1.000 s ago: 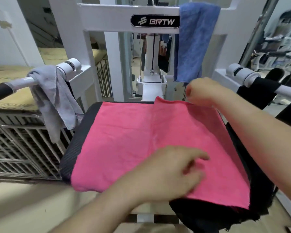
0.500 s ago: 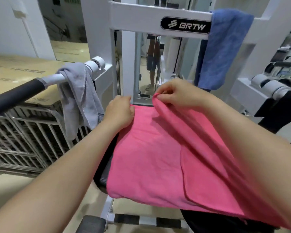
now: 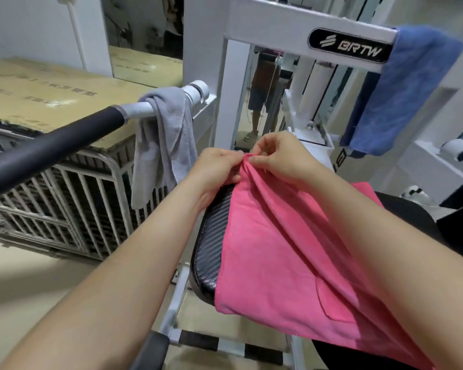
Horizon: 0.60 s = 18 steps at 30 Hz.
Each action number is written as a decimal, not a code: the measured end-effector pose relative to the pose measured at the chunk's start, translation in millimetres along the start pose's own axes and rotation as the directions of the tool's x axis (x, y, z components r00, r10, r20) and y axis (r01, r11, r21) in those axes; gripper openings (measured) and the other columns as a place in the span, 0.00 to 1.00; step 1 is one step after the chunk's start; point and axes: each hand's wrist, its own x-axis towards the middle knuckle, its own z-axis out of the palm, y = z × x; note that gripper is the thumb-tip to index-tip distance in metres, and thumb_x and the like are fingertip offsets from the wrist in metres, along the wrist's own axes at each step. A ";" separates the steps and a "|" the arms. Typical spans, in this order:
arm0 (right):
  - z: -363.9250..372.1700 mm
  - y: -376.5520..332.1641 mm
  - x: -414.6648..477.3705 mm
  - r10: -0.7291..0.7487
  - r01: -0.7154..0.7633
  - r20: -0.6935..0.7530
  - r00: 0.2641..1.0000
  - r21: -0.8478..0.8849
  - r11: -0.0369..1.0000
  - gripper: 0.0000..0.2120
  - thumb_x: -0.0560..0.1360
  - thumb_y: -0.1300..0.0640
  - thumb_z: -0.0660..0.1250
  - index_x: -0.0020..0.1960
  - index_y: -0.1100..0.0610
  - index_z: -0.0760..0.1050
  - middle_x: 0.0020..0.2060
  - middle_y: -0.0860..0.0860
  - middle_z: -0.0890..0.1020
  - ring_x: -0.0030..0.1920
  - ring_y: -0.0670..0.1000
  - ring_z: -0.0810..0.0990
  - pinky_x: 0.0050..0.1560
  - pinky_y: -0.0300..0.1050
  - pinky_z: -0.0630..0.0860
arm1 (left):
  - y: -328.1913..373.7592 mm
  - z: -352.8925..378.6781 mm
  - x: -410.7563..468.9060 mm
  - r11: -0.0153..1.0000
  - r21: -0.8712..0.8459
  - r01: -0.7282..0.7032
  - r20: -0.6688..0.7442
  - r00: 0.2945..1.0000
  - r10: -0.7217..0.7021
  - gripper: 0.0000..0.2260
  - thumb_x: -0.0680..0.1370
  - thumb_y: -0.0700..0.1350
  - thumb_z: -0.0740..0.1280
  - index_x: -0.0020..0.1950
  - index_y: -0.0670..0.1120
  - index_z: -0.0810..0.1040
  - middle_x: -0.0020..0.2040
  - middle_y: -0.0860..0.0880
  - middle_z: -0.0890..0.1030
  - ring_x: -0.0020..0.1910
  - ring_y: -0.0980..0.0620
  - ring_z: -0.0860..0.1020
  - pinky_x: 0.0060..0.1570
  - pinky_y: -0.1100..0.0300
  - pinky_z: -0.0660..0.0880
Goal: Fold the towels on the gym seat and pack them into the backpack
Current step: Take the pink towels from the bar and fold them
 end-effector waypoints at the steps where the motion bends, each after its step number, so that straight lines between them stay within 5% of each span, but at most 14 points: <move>1: -0.2 -1.8 0.0 -0.026 0.026 -0.006 1.000 -0.057 0.998 0.04 0.72 0.59 0.74 0.42 0.59 0.79 0.31 0.49 0.78 0.29 0.44 0.72 0.33 0.35 0.71 | 1.0 -1.0 -0.7 1.000 -0.021 0.012 0.006 1.000 -0.012 0.08 0.79 0.43 0.66 0.42 0.41 0.80 0.34 0.48 0.77 0.28 0.58 0.73 0.29 0.69 0.74; 7: -17.2 -9.3 -7.3 -0.079 0.110 0.136 0.988 -0.240 0.965 0.08 0.72 0.53 0.73 0.42 0.57 0.78 0.32 0.48 0.78 0.33 0.46 0.75 0.40 0.44 0.74 | -0.7 4.2 -11.5 0.991 0.080 -0.111 -0.055 0.992 0.116 0.04 0.76 0.40 0.70 0.42 0.43 0.84 0.33 0.46 0.80 0.30 0.55 0.73 0.36 0.62 0.73; 12: -72.6 2.8 -31.8 0.265 -0.018 0.525 0.809 -0.429 0.903 0.12 0.68 0.46 0.76 0.46 0.53 0.83 0.40 0.48 0.86 0.40 0.47 0.84 0.50 0.45 0.81 | 29.8 -13.1 -25.5 0.972 0.088 -0.219 -0.078 0.971 0.226 0.07 0.76 0.34 0.69 0.42 0.45 0.82 0.36 0.47 0.81 0.32 0.56 0.78 0.40 0.62 0.78; 15: -99.3 11.2 -44.8 0.465 -0.017 0.482 0.743 -0.681 0.732 0.23 0.62 0.37 0.76 0.48 0.52 0.81 0.44 0.46 0.86 0.47 0.50 0.84 0.58 0.48 0.78 | 53.5 -33.6 -39.5 0.940 0.181 -0.289 -0.092 0.947 0.309 0.08 0.76 0.34 0.67 0.43 0.45 0.82 0.37 0.47 0.82 0.34 0.56 0.78 0.43 0.63 0.78; 18: -117.9 1.8 -56.3 0.498 -0.021 0.378 0.781 -0.781 0.625 0.28 0.60 0.30 0.72 0.48 0.50 0.79 0.45 0.44 0.82 0.50 0.49 0.80 0.60 0.48 0.75 | 69.9 -47.8 -53.9 0.860 0.383 -0.338 -0.091 0.912 0.400 0.08 0.76 0.35 0.68 0.43 0.47 0.83 0.38 0.48 0.83 0.34 0.57 0.77 0.41 0.65 0.75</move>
